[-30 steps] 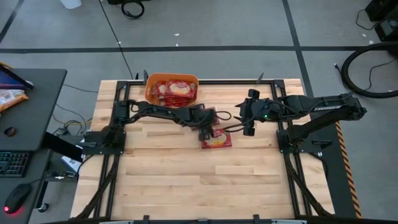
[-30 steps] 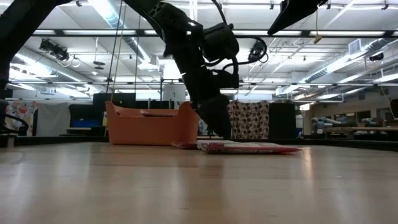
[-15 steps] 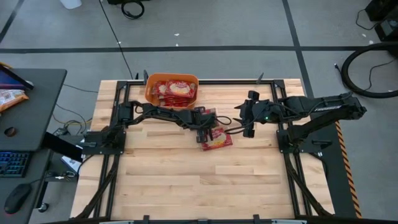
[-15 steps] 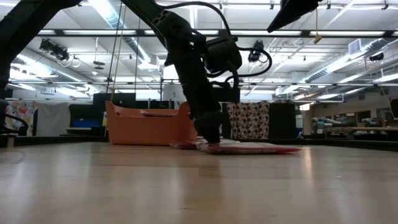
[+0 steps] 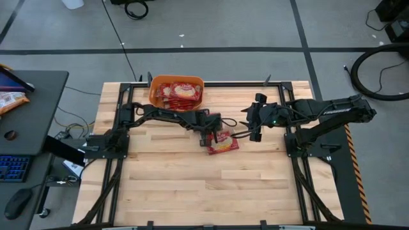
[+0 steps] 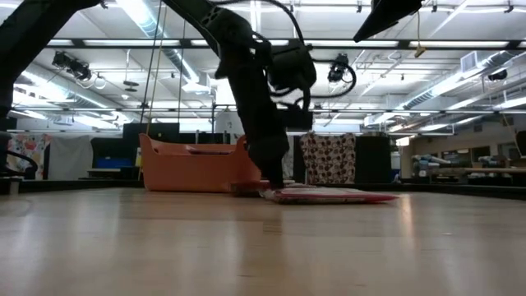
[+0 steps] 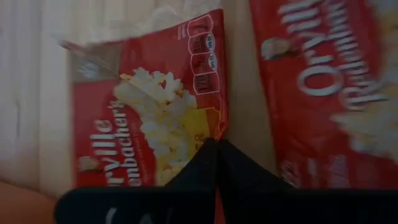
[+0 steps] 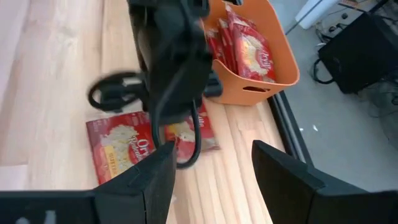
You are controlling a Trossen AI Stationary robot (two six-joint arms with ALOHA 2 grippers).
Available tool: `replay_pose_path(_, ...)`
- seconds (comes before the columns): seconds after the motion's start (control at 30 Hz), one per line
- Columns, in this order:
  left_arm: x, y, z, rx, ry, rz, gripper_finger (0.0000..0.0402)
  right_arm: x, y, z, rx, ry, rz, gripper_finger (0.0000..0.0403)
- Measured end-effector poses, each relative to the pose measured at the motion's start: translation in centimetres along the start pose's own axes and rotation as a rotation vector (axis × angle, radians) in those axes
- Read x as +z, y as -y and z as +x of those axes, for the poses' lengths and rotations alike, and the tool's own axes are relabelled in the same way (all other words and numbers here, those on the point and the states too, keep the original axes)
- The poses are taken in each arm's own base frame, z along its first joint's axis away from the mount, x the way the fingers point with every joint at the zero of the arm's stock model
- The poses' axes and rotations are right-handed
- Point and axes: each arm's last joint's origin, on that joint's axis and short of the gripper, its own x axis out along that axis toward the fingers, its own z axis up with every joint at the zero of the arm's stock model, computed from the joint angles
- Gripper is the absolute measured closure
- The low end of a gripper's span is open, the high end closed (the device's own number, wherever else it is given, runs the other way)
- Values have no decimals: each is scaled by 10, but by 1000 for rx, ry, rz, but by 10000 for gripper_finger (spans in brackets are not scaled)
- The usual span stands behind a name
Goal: Sort popcorn bags into baskets
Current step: Put the red popcorn bag into the orange bin
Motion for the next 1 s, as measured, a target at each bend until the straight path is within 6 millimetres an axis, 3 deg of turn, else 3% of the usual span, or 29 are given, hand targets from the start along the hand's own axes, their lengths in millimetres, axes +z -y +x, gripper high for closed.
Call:
replay_pose_path(0.57, 6, -44, -114, -157, 214, -138, 400, -1, 3, 0, -112, -13, -10, 188)
replay_pose_path(1.0, -24, -102, -207, -47, 396, -306, 401, -1, 4, 0, -124, -11, -10, 188)
